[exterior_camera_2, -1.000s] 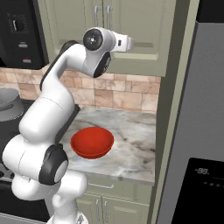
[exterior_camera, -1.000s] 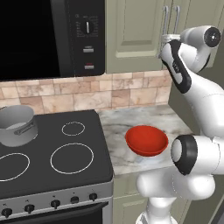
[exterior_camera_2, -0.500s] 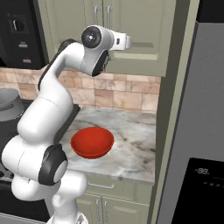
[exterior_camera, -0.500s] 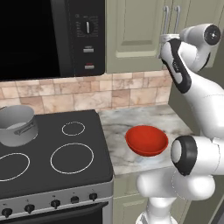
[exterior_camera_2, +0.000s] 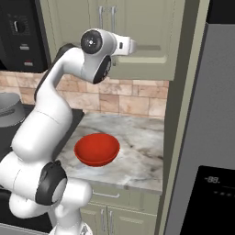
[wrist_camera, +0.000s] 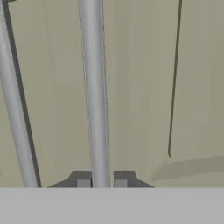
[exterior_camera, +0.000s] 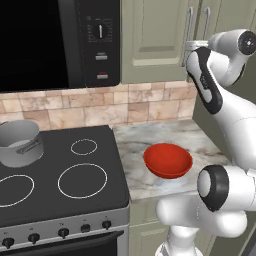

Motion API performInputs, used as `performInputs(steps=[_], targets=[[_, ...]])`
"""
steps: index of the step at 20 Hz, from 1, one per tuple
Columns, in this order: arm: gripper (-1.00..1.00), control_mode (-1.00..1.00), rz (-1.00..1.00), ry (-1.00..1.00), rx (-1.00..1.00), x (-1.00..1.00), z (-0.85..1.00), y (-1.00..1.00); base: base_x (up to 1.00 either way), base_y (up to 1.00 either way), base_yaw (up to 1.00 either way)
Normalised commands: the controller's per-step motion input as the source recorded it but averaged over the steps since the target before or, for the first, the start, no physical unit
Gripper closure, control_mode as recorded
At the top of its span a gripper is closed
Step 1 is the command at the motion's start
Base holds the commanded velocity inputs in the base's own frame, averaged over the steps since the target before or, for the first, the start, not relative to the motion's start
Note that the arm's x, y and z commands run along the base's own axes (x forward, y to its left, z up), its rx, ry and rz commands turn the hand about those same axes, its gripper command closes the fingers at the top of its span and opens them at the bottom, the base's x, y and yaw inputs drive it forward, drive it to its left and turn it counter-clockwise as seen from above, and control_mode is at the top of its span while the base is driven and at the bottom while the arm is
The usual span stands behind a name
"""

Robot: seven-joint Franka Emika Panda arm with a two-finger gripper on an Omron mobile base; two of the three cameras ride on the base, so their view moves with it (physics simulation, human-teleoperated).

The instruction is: Open the cabinet and move the ladle to the pot. Then close the cabinet.

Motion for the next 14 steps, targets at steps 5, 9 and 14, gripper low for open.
performInputs(steps=[5, 9, 14], targets=[[1.0, -1.0, 0.0, -0.01, 0.0, -0.62, 0.12, -0.47, 0.0, 0.0, 0.0], [1.0, -1.0, 0.0, 0.0, 0.0, -0.7, 0.2, -0.56, 0.0, 0.0, 0.0], [1.0, -1.0, 0.0, 0.0, 0.0, -0.65, 0.19, -0.6, 0.0, 0.0, 0.0]])
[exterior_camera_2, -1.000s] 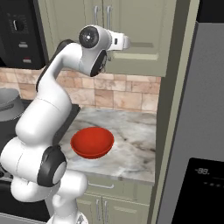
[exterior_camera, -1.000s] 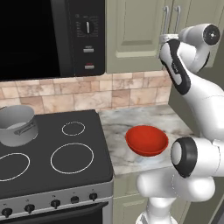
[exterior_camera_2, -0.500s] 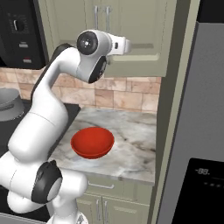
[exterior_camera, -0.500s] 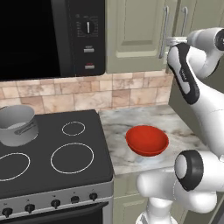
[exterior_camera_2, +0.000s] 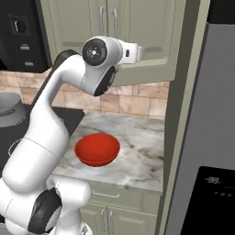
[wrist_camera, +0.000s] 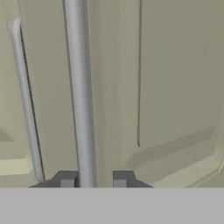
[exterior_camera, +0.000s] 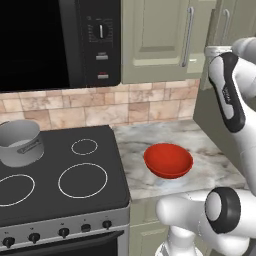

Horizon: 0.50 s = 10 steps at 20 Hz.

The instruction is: Open the cabinet and move the ladle to the pot. Then close the cabinet.

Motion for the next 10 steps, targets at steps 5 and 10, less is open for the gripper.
performInputs(steps=[5, 10], targets=[[1.0, -1.0, 0.0, 0.01, 0.0, -0.63, 0.11, -0.6, 0.0, 0.0, 0.0], [1.0, -1.0, 0.0, 0.02, 0.0, -0.45, 0.02, -0.48, 0.0, 0.0, 0.0]])
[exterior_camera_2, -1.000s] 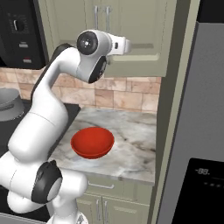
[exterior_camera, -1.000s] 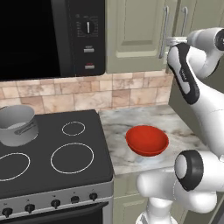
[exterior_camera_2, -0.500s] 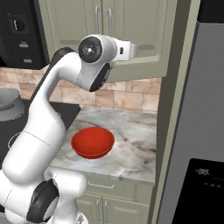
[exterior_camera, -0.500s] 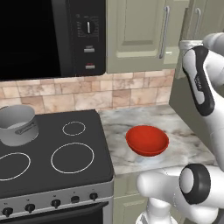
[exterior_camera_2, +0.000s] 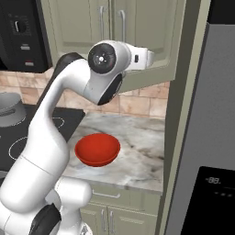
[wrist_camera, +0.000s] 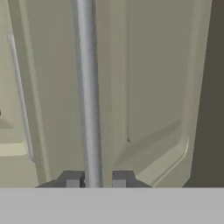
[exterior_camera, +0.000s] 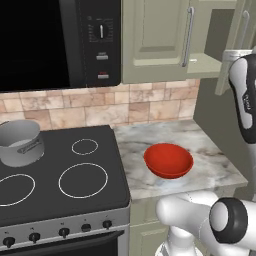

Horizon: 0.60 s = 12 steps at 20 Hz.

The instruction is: Open the cabinet and move the ladle to the pot. Then close the cabinet.

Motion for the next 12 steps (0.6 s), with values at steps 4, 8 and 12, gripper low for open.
performInputs(steps=[4, 8, 12], targets=[[-1.0, -1.0, 0.0, 0.02, 0.0, -0.24, 0.0, -0.29, 0.0, 0.0, 0.0], [-1.0, -1.0, 0.0, 0.03, 0.0, -0.03, 0.0, -0.03, 0.0, 0.0, 0.0], [-1.0, -1.0, 0.0, 0.02, 0.0, -0.19, 0.02, -0.04, 0.0, 0.0, 0.0]])
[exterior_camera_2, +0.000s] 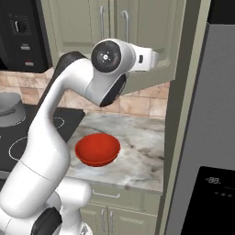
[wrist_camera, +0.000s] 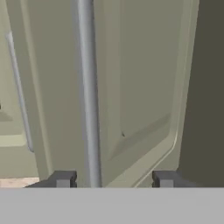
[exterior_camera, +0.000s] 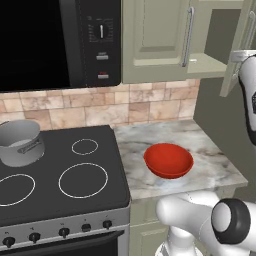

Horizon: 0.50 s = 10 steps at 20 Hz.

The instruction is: Open the cabinet and move the ladle to the pot. Then close the cabinet.

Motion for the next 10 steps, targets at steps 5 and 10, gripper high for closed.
performInputs(steps=[5, 10], targets=[[-1.0, -1.0, 0.0, 0.0, 0.0, -0.52, 0.07, -0.1, 0.0, 0.0, 0.0], [-1.0, -1.0, 0.0, 0.0, -0.01, -0.81, 0.17, 0.1, 0.0, 0.0, 0.0]])
